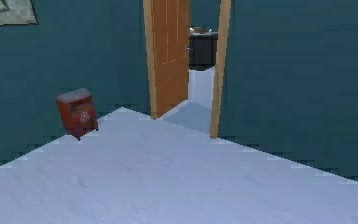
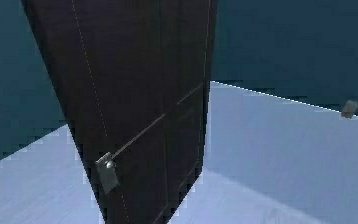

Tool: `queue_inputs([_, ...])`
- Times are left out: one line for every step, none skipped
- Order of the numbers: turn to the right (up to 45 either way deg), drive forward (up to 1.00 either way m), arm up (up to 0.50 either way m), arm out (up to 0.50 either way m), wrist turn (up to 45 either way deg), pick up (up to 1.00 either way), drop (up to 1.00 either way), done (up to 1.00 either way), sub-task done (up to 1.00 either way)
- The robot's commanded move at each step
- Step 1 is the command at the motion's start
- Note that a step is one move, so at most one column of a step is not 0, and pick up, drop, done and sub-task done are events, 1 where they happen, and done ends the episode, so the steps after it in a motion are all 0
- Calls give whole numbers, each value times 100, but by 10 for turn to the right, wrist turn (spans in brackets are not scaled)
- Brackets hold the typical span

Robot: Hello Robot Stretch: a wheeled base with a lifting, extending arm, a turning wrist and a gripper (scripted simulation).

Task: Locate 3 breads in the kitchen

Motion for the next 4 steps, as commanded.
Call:
queue_inputs([-30,0,0,0,0,0,0,0,0])
queue_inputs([0,100,0,0,0,0,0,0,0])
queue_inputs([0,100,0,0,0,0,0,0,0])
queue_inputs([300,0,0,0,0,0,0,0,0])
